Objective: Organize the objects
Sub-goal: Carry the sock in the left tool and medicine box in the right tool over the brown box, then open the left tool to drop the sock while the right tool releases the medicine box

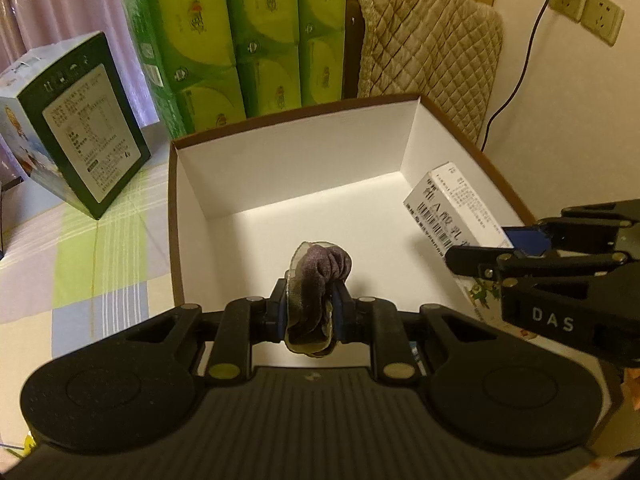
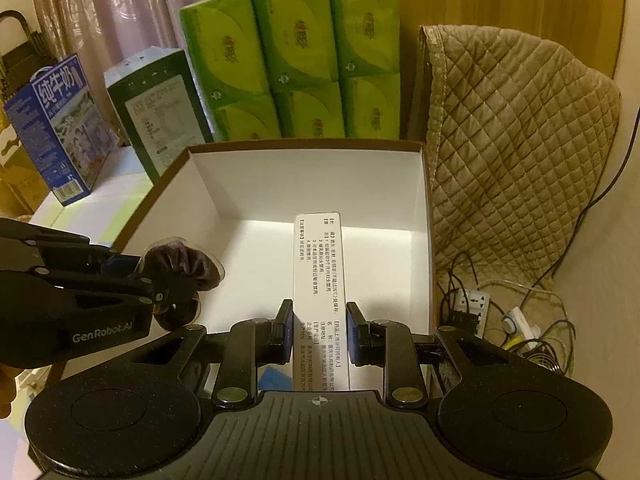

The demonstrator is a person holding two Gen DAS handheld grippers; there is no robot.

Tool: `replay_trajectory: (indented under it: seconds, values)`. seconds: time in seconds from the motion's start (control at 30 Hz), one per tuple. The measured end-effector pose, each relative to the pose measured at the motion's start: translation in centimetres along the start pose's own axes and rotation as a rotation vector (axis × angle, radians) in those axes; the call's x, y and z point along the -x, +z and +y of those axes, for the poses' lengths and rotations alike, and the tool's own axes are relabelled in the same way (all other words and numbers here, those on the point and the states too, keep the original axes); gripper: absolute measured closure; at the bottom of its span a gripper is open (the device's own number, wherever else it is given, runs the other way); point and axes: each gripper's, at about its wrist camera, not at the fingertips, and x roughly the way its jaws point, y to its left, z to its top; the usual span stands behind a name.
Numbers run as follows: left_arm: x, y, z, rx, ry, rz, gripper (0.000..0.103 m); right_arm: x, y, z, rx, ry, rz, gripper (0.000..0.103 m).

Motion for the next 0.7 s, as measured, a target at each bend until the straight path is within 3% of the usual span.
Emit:
replay_trajectory:
  seconds: [0.37,0.5,0.7]
  values:
    - [-1.9,1.0,0.7,0.007,0.015,0.033,0.084,-1.3,0.4,-0.6,-0.009,-0.004,0.012,0.081]
    - [-2.0,1.4,0.7,0.009,0.005,0.03,0.079,-1.4,0.5,-0.6,-0.013,-0.006,0.009,0.081]
    - [-1.7,1.8,0.8,0.01,0.013,0.003,0.055,-1.5,0.7,-0.5,-0.015,-0.008,0.0,0.081]
